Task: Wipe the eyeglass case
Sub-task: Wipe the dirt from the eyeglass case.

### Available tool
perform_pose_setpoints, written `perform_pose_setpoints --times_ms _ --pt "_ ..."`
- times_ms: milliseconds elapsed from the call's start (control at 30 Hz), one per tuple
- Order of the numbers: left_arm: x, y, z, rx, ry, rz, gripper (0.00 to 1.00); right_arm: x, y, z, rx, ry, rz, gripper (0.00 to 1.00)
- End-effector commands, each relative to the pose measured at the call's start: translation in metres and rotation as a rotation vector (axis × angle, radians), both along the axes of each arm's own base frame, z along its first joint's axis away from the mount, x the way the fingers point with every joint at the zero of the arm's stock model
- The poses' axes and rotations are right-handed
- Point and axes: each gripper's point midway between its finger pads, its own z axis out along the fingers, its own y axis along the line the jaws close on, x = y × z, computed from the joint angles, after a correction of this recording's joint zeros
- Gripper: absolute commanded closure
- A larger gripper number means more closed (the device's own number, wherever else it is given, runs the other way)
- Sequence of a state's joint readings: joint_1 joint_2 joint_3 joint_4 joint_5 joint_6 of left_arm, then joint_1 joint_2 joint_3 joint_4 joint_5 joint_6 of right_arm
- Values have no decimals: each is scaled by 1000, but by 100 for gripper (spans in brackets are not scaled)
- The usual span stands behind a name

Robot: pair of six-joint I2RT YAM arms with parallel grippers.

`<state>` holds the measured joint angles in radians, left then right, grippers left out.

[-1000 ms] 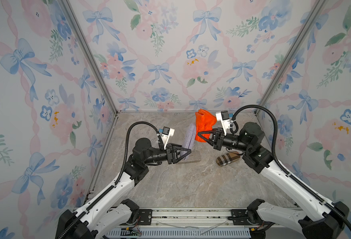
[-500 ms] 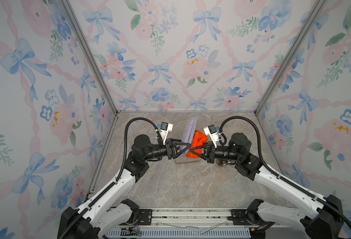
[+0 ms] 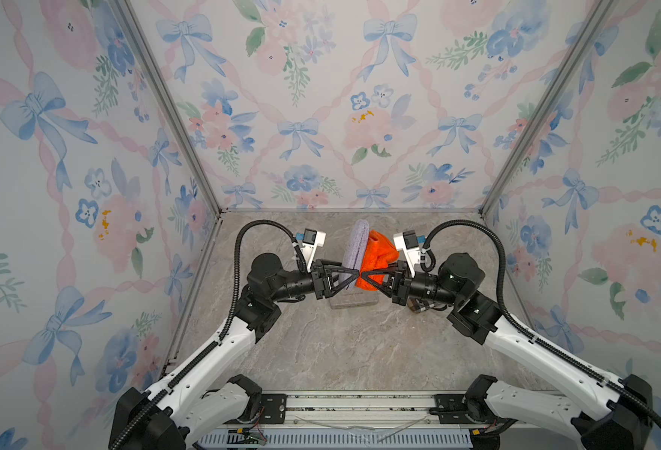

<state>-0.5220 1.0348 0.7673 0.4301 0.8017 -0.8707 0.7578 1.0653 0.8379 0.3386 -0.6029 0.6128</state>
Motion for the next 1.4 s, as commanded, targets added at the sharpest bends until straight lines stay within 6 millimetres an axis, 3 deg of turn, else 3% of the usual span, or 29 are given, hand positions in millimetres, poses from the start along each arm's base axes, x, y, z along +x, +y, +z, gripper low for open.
perform_pose_setpoints --times_ms 0,200,300,467,700,767,800,1000,1133,1233,1367 --pt "-3 -10 14 -29 -13 -48 65 -45 25 4 61 -14 190 100" --pt "1 -9 11 -35 9 -24 65 -46 32 11 50 -62 215 100" --pt "-1 -9 10 -37 18 -27 65 -30 28 8 10 -73 161 100" --pt "-10 -7 5 -34 32 -62 65 3 3 12 -16 -84 70 100" --pt "-22 -4 5 -37 33 -90 65 28 -16 17 -65 -118 4 100" --pt "-24 -4 4 -32 41 -98 65 34 -20 27 -40 -128 -5 100" --pt "-24 -5 -11 -14 74 -102 65 34 -21 33 -26 -139 -5 100" --pt "-30 -11 -35 18 134 -144 65 41 -24 69 1 -206 -16 100" --pt "-31 -10 -47 47 154 -140 65 52 -38 84 -13 -232 -69 100" --pt "-32 -9 -49 53 152 -139 65 65 -53 81 -28 -216 -132 100" --pt "-27 -9 -51 80 137 -122 65 79 -74 59 -69 -150 -227 100"
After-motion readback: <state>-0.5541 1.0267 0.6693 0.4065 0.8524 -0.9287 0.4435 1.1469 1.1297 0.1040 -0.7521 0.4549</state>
